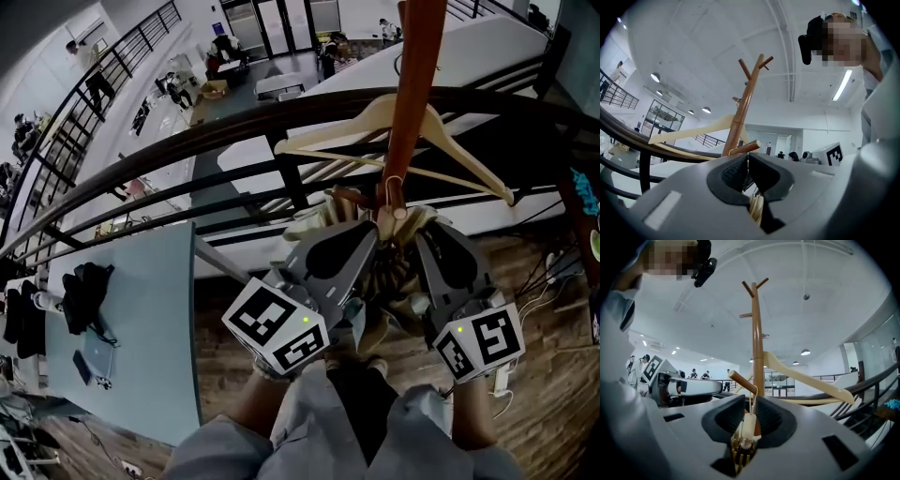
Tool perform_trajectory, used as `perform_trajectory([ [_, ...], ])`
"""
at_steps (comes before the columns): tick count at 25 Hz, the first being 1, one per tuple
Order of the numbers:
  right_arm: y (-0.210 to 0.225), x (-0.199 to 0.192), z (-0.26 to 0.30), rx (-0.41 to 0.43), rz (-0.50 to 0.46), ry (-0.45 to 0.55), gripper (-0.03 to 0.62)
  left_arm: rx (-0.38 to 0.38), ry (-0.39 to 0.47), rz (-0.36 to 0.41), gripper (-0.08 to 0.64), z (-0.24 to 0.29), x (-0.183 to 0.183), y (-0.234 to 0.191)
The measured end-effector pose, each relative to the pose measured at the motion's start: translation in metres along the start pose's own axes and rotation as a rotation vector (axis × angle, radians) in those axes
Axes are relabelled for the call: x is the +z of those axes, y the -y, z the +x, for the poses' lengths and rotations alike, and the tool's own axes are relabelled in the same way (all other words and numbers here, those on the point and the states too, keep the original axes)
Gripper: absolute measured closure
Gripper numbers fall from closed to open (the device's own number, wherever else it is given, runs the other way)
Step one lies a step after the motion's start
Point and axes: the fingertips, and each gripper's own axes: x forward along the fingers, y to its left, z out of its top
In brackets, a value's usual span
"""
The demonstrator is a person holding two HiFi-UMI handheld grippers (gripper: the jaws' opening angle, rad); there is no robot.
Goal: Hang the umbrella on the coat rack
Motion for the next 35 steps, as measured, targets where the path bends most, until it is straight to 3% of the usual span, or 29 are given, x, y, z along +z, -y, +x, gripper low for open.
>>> perform_trajectory([
  [4,0.004,0.011,-0.017,-0.049,-0.045,0.049,0.572,0.002,0.010,0.009,0.549,-0.009,0.005,0.011],
  [16,0.003,0.037,-0.050,-0.072,-0.064,0.126,0.589,0.068,0.030,0.089,0.555,-0.038,0.024,0.028],
  [35,-0.004,0.033,-0.046,-0.051,-0.071,0.103,0.591,0.093,0.032,0.048,0.555,-0.050,0.017,0.026],
])
